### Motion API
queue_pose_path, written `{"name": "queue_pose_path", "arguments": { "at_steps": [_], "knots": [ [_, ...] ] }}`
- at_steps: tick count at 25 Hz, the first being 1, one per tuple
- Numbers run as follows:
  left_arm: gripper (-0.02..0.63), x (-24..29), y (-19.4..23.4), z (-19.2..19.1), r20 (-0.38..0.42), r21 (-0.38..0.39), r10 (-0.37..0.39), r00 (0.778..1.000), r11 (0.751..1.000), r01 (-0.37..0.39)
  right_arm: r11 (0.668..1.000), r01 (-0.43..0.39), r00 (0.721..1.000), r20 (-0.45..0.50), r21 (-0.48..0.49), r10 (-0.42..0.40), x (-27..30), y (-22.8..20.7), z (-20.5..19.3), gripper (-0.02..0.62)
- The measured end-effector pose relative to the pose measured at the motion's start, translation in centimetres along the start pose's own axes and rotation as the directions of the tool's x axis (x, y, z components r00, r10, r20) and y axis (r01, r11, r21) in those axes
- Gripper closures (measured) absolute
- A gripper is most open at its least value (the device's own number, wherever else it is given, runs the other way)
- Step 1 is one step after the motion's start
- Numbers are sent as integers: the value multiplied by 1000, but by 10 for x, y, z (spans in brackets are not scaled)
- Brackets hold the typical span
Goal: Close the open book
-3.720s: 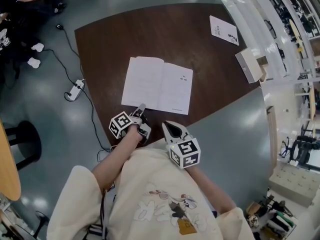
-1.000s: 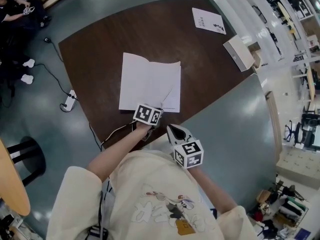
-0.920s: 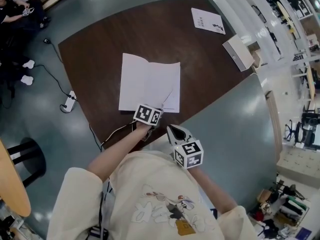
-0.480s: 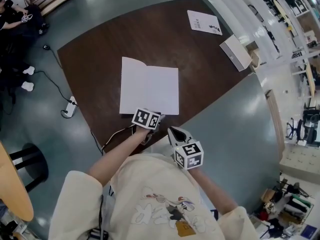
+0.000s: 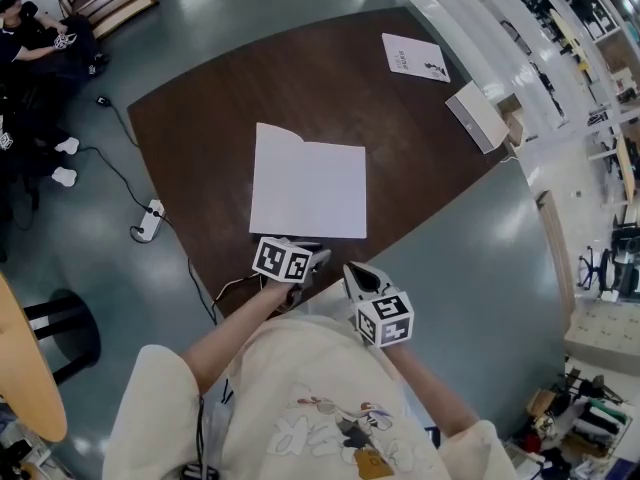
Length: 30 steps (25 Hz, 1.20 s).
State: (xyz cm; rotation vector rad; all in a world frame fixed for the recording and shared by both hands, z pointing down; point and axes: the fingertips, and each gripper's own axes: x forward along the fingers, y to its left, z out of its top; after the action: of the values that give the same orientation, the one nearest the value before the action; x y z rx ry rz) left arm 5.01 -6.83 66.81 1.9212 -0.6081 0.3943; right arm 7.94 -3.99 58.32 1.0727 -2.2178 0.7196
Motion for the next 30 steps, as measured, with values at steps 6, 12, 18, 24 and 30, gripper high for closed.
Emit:
{"name": "queue_pose_path", "arguments": {
  "at_steps": [6, 12, 18, 24, 30],
  "knots": [
    [520, -62, 5, 2, 142, -112, -12, 990, 993, 28, 1000, -12, 1000, -4, -8, 12, 3, 15, -2, 589],
    [461, -108, 39, -22, 185, -171, 61, 981, 985, -29, 999, -32, 999, -9, -33, 31, 10, 31, -1, 589],
    [425, -136, 65, -5, 291, -145, 113, 950, 987, -73, 998, -40, 999, -13, -51, 40, 14, 40, 4, 589],
    [410, -140, 67, 14, 332, -45, 64, 941, 998, -52, 996, -44, 999, -9, -72, 43, 13, 49, 8, 589],
    [411, -142, 51, 39, 375, 0, 14, 927, 1000, -15, 997, -21, 1000, -5, -69, 21, 8, 44, 8, 589]
  ]
}}
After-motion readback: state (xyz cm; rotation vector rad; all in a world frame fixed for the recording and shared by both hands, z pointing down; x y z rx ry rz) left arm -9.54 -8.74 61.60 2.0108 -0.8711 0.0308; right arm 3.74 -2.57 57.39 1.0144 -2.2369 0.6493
